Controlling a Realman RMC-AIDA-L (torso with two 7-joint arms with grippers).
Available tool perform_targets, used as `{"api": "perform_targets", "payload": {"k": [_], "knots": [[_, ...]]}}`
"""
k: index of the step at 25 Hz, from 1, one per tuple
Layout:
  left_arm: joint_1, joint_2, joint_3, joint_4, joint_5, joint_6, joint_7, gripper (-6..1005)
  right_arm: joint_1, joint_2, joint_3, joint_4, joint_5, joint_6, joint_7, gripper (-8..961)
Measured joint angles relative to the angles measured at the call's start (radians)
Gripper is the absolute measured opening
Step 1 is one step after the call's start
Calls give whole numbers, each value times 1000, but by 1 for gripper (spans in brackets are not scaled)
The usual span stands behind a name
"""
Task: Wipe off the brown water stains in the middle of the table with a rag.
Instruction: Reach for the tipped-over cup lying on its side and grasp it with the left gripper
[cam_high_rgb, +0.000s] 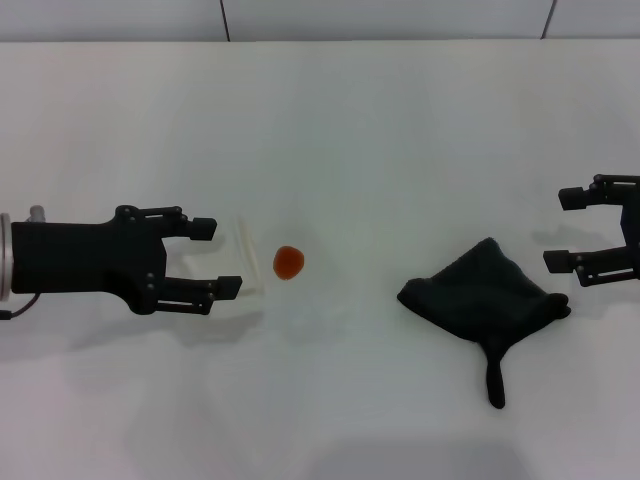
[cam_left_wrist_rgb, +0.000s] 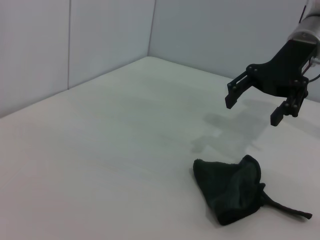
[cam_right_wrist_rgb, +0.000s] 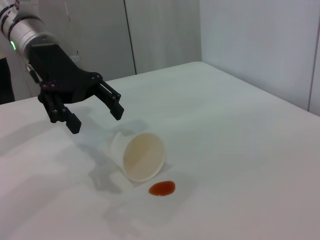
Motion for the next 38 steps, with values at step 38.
{"api": "perform_targets", "payload": {"k": [38], "knots": [[-98,21,4,118,204,31,-186,848,10,0,3,0,0,1,1,857]]}}
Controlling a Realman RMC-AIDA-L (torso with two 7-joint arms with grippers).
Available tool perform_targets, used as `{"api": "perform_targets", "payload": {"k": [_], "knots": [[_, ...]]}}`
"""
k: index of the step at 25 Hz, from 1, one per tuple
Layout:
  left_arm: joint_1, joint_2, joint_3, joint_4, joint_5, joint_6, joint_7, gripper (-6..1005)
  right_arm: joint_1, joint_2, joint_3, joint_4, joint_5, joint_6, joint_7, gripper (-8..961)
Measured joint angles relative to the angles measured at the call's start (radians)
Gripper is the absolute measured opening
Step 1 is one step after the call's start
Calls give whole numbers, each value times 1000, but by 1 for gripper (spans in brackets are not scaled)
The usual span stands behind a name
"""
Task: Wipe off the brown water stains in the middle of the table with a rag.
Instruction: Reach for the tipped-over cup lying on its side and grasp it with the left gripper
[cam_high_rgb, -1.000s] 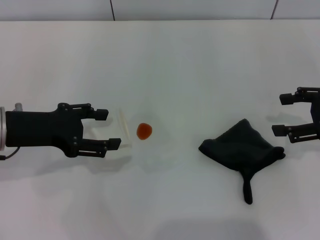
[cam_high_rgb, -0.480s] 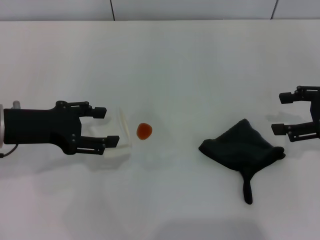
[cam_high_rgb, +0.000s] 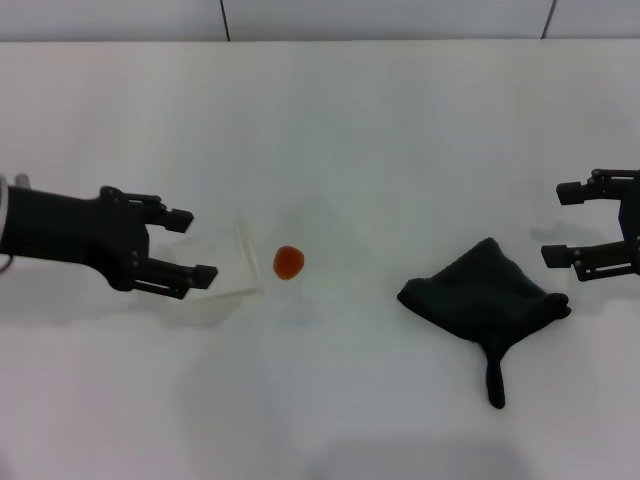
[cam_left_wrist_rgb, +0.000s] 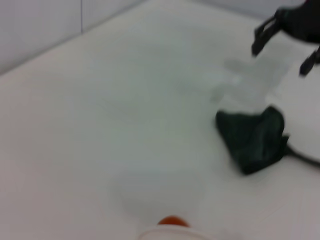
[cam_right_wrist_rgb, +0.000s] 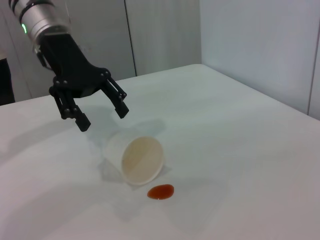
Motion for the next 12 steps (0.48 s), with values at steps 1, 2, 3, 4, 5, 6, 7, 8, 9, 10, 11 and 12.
{"api": "perform_targets", "payload": {"k": [1,2,3,4,5,6,7,8,9,10,11,12], "knots": [[-13,-2,0,27,35,9,-22,848,0,0,0,0,0,0,0,857],[-21,-3,1,45,55,14,-33,848,1,0,0,0,0,0,0,857],[-32,-7,1,64,86,18,-45,847,1,0,0,0,0,1,0,857],[-43,-10,2,79,114,23,-51,847,2,0,0,0,0,1,0,857],[-54,-14,4,93,140,28,-54,846,2,0,0,0,0,1,0,857],[-65,-18,7,100,164,32,-56,846,2,0,0,0,0,1,0,857],[-76,-21,10,107,187,34,-59,845,2,0,0,0,0,2,0,857],[-87,-25,13,110,206,36,-61,844,2,0,-1,0,0,2,0,857],[-95,-29,15,111,223,35,-61,844,2,1,-3,0,0,2,0,857],[-100,-32,19,111,232,33,-61,843,2,2,-4,0,0,2,0,857],[-102,-35,25,110,235,30,-59,842,2,4,-4,0,0,2,0,857],[-102,-37,35,108,236,24,-58,842,2,5,-4,0,0,2,0,857]]}}
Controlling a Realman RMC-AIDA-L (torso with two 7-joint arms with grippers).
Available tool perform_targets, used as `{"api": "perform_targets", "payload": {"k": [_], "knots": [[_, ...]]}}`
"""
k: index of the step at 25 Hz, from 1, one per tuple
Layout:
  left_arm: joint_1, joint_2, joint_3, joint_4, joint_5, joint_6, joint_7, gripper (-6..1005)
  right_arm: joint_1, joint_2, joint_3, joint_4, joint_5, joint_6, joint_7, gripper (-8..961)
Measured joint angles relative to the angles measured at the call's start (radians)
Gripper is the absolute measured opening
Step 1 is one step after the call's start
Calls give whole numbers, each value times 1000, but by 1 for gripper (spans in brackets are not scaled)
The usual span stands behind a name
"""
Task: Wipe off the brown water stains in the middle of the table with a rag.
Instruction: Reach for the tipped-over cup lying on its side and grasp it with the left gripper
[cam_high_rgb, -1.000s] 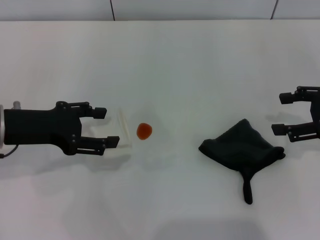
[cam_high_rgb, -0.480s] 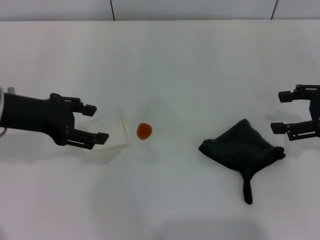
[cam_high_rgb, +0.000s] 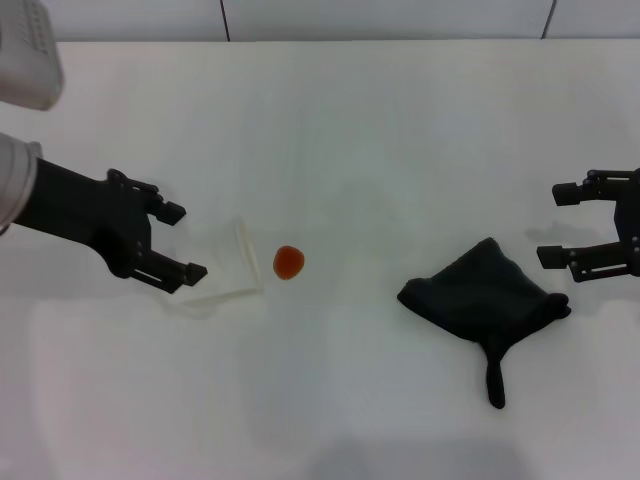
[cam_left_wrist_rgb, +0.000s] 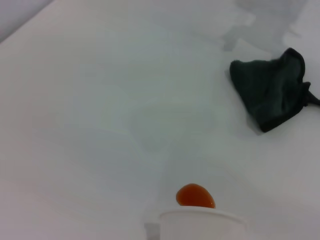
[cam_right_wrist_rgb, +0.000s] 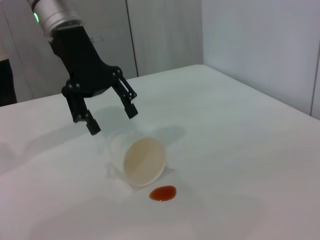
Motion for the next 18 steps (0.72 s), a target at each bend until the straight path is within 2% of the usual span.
{"api": "perform_targets", "payload": {"k": [6,18], "knots": [[13,-6,84,-6,7,-44,-5,838,1,7,4,-12,0,0,4,857],[22,-8,97,6,27,-75,-16,831,2,9,3,-14,0,2,7,857]]}}
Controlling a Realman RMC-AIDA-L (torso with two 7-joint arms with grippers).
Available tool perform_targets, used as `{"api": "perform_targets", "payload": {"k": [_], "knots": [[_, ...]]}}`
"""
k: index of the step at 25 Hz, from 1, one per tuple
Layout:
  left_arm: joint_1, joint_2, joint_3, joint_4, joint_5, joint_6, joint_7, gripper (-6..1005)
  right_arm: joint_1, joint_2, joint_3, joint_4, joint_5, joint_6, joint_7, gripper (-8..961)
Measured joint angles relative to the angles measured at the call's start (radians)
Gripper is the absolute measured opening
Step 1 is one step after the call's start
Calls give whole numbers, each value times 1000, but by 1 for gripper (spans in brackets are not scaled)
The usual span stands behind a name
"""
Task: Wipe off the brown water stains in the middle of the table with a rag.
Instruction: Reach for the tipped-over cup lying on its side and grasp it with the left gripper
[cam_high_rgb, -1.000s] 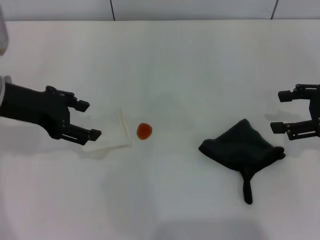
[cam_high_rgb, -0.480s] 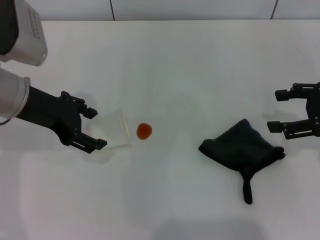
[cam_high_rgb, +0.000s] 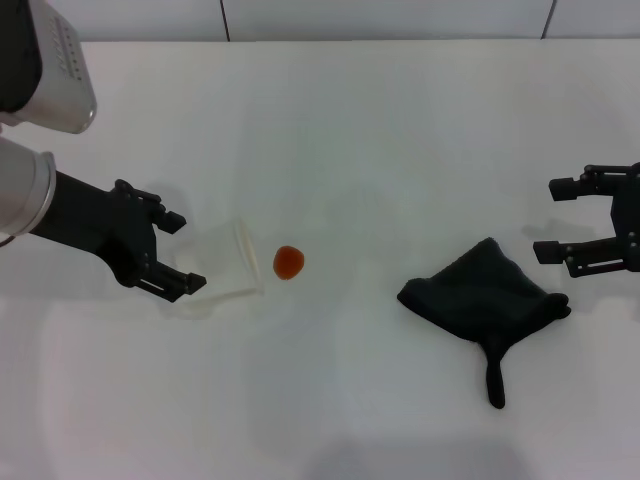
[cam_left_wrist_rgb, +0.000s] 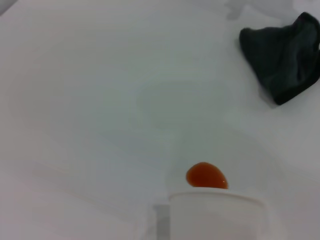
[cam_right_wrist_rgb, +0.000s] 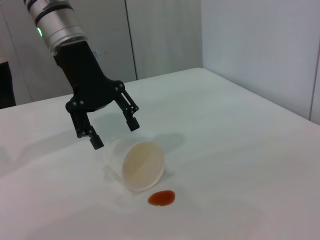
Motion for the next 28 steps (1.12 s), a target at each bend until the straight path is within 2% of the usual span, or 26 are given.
{"api": "perform_targets", "payload": {"k": [4,10,18,28], "knots": [[3,0,16,-2,8,-26,6,828,1,0,-3,0,0,6,0,857],[22,1,96,-3,9,-91,15,824,2,0,-3,0,0,10,0,857],[24,0,101,-16,-6,-134,55,819,11,1,-7,2,0,20,7,857],[15,1,110,-112,-71,-195,127,813,25,5,-7,7,0,23,14,857]]}}
